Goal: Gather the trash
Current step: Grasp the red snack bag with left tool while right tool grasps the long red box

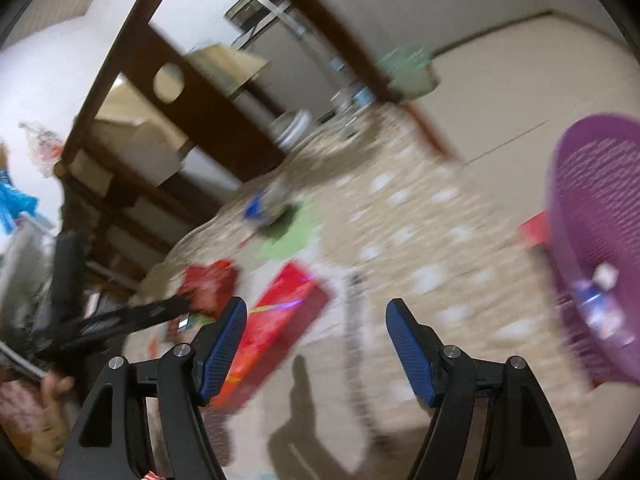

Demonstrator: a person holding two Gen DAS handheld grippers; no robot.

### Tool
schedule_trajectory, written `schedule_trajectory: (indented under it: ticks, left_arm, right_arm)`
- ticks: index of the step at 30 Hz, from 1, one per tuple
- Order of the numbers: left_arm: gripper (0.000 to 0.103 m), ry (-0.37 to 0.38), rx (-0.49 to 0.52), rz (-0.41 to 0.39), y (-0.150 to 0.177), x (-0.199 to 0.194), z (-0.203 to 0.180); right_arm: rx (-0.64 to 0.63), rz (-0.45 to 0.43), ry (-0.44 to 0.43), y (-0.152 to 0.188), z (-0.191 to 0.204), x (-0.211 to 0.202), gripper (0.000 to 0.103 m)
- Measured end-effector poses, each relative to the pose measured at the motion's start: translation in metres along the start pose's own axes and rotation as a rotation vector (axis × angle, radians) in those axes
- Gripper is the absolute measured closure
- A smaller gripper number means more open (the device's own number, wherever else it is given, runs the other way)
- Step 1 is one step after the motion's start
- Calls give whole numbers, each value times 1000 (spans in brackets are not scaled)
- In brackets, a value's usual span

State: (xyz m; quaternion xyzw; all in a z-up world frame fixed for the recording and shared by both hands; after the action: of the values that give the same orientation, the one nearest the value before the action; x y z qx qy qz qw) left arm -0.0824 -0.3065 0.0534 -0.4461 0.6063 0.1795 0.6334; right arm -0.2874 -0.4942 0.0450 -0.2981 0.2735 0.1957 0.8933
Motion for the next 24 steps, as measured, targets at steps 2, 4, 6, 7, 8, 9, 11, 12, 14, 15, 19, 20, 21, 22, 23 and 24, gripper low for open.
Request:
schedule_trajectory:
  ticks: [2, 4, 6, 7, 8, 9, 11, 12, 14, 15, 19, 20, 21, 22, 23, 24]
  left_arm:
    - [18, 0, -23, 8, -9, 7, 1]
    - [18, -10, -35, -3, -18, 11, 0]
    - [18, -17, -42, -4, -24, 16, -1]
    - [18, -18, -44, -2, -25, 19, 0]
    - [18, -12, -45, 5, -26, 21, 0]
    - [20, 3, -38, 16, -26, 23, -2]
    - [58, 5, -1, 25, -21, 24, -8]
    - [60, 14, 12, 24, -19, 22, -11]
    - [65, 6, 26, 8, -14, 14, -14]
    - [66, 12, 31, 1, -12, 10, -16]
    - [73, 51, 30, -20, -2, -8, -23]
    - [73, 55, 33, -28, 1, -12, -22]
    - [73, 59, 39, -42, 5, -18, -26]
    - [73, 64, 43, -52, 8, -23, -27]
    - [73, 68, 46, -62, 11, -28, -30]
    - [73, 70, 46, -71, 16, -34, -30]
  right_arm:
    - [-26, 30, -12, 7, 15, 12, 27]
    - [-67, 24, 13, 11, 30, 22, 27]
    - [-103, 25, 33, 13, 42, 32, 27]
    - [-113, 28, 39, 15, 46, 36, 26]
    - [-121, 31, 47, 16, 50, 40, 26]
    - [-129, 36, 58, 18, 52, 44, 26]
    - [-140, 50, 87, 21, 53, 50, 26]
    - [-142, 60, 102, 22, 51, 52, 26]
    - [-145, 78, 121, 22, 46, 55, 30]
    - [-159, 77, 144, 22, 45, 54, 45]
    - [-163, 54, 161, 14, 38, 37, 89]
    - [-168, 42, 180, 12, 37, 33, 94]
    - [-176, 20, 239, 9, 32, 28, 96]
    - [-177, 8, 280, 8, 26, 25, 96]
    - [-162, 9, 304, 7, 19, 24, 96]
    - [-127, 22, 304, 5, 10, 23, 95]
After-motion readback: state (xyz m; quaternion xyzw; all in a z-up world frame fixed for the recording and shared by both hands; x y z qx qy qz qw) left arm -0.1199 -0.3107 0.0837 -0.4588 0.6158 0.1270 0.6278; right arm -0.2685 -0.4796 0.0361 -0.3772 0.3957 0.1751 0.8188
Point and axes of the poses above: each gripper's, at about its wrist camera, not at the fingertips, and x roughly the way its jaws point, z to its left, y to its underside, the point moved 1 cm from there along x, roughly the way its jaws point, and after that the axes turned 6 degrees about x, right-handed, at the moved point
